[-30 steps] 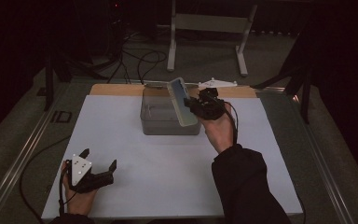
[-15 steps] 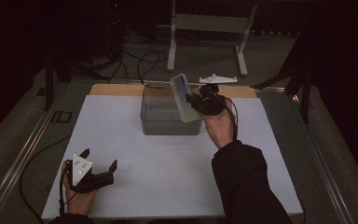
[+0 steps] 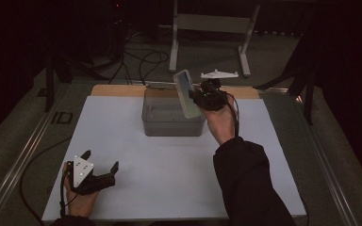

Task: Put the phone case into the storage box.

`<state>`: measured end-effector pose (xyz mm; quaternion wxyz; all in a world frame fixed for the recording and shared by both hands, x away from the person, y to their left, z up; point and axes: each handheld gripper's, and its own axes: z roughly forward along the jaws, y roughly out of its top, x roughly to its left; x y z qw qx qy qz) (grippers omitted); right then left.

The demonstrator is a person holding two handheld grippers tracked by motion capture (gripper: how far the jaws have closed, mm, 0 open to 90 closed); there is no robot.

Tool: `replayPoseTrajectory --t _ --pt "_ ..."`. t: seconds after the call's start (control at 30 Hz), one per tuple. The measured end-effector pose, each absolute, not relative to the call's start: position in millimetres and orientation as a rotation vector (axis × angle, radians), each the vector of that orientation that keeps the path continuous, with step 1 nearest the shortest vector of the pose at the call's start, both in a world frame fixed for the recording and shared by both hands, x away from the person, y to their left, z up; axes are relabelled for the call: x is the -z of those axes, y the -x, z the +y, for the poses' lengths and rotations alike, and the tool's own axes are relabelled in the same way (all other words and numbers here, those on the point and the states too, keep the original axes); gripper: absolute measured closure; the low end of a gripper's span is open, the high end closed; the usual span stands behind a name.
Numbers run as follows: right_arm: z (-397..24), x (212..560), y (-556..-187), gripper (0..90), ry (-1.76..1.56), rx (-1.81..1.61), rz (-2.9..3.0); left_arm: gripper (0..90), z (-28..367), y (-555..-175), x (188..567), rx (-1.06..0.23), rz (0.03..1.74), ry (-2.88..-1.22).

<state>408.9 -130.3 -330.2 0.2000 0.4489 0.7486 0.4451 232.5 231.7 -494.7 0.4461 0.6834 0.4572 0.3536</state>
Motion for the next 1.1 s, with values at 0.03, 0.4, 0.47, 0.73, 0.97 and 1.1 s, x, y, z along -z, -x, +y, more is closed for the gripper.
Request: replayPoseTrajectory --t 0.03,0.4,0.47,0.73,0.97,1.1 --pt "-130 330 -410 81.2 -1.259 -1.242 2.090 0.3 232 -233 495 -0.875 1.132 -1.692" --pt "-130 327 -419 81.1 -1.292 -1.230 2.069 0.3 231 -232 495 -0.877 1.132 -1.692" --pt "-130 328 -421 81.2 -1.300 -1.229 2.067 0.3 231 -232 495 -0.877 1.131 -1.691" --pt "-131 332 -429 81.1 -1.337 -1.209 2.057 0.3 231 -232 495 -0.876 1.131 -1.691" --pt "-130 331 -432 81.1 -1.350 -1.199 2.047 0.3 231 -232 495 -0.876 1.130 -1.691" --pt "-131 330 -434 81.1 -1.361 -1.206 2.039 0.3 231 -232 495 -0.875 1.130 -1.689"
